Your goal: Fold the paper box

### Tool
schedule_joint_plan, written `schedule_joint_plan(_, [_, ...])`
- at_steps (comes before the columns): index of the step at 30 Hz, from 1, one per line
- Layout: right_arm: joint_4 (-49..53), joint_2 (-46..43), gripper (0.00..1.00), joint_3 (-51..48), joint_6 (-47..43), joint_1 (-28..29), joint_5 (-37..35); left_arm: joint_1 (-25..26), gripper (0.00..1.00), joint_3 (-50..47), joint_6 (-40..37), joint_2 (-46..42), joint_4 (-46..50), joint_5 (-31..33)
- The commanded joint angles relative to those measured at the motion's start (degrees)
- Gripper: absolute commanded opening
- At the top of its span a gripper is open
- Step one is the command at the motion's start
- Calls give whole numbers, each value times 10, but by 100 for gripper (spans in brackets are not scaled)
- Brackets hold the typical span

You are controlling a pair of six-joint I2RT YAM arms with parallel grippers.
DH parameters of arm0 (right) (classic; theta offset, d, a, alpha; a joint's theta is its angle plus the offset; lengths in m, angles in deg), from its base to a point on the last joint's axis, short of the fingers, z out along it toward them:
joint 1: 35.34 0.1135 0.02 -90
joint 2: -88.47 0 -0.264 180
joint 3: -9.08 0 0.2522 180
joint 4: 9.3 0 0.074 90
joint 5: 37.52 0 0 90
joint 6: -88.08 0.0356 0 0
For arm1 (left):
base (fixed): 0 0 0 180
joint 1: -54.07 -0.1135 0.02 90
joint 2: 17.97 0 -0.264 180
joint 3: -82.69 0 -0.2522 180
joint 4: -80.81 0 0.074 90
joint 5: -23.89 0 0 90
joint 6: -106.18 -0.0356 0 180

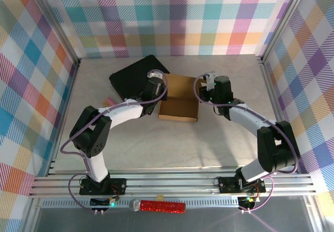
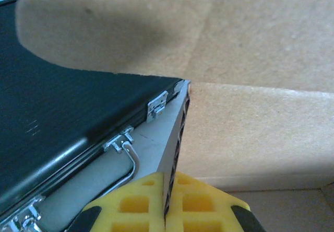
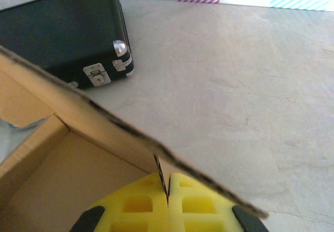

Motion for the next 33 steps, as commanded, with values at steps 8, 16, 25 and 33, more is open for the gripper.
schedule_joint_plan(8, [-147,-20,0,-101,57,48,-39,26,0,-130,28,-36,-145,26])
schedule_joint_plan(16, [-207,1,0,-143,73,79,-64,61,0,-182,26,-8,-244,58])
schedule_joint_plan(25, [-238,31,0,-173,106,102,-84,76,0,-220,52,21,-303,79])
schedule_joint_plan(33, [-265,41,0,-198,120,124,-123,92,0,-236,57,42,-324,90])
